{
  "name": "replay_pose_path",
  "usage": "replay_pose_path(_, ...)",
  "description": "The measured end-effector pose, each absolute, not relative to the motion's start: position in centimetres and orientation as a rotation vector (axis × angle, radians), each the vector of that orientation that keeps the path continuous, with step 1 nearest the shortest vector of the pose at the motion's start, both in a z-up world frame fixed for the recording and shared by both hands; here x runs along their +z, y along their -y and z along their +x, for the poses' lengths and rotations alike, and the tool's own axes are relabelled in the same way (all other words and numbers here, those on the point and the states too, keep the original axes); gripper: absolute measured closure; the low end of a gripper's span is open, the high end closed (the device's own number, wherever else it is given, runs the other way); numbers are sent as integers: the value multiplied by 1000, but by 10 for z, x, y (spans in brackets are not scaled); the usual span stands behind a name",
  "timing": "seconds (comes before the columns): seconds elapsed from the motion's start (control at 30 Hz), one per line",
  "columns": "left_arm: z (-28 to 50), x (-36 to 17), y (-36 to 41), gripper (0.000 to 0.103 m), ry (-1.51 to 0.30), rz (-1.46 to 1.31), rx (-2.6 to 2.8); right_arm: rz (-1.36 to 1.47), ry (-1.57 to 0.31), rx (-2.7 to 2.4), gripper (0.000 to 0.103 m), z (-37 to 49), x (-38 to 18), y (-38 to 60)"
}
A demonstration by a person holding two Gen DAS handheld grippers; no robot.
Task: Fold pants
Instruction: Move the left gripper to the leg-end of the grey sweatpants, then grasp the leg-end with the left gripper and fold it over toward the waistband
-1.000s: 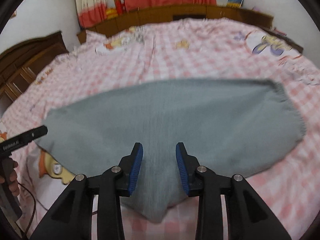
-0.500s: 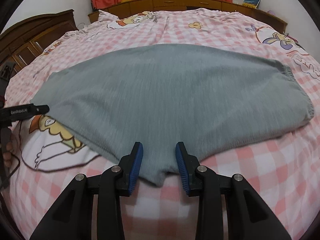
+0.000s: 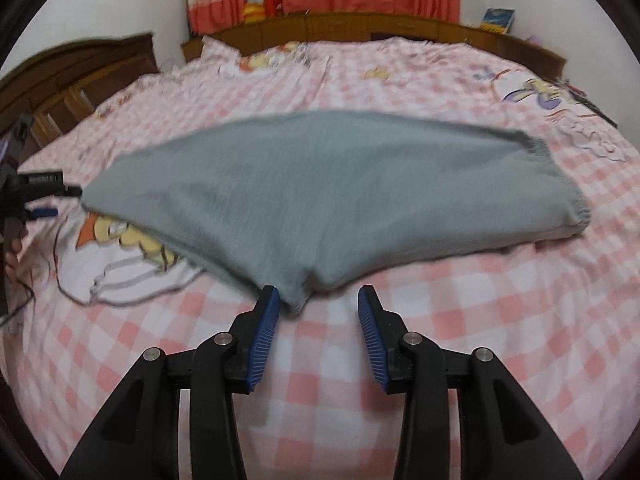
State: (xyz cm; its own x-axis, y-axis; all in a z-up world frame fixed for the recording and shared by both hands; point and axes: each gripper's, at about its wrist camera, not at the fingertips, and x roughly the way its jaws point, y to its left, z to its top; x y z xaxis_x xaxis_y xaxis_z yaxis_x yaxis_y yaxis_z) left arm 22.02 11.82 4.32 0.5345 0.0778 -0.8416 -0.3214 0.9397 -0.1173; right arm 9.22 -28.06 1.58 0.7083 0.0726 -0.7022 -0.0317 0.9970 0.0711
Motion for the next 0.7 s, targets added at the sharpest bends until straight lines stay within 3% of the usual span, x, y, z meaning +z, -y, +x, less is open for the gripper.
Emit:
replay_pose_path(0.17, 236, 25, -118, 23, -1011, -356, 212, 99, -712, 27, 61, 87, 29, 293)
replay_pose_path(0.27, 242, 16, -110, 28, -1020, -328, 244, 111, -695, 2, 61, 87, 31, 301)
replay_pose_path(0.33, 243, 14, -106, 36, -1002, -339, 258, 117, -694, -7, 61, 90, 32, 305)
replay_pose_path(0.4, 243, 15, -102, 62, -978, -356, 242, 123, -691, -15, 61, 91, 33, 309)
replay_pose_path(0.5, 246, 18, -94, 81, -966, -330, 208, 134, -681, -29, 61, 91, 34, 317)
replay_pose_path(0.6, 244, 24, -96, 95, -944, -343, 197, 162, -677, -36, 61, 91, 35, 324)
replay_pose_path(0.7, 239, 34, -107, 97, -908, -436, 174, 174, -662, -45, 61, 89, 38, 329)
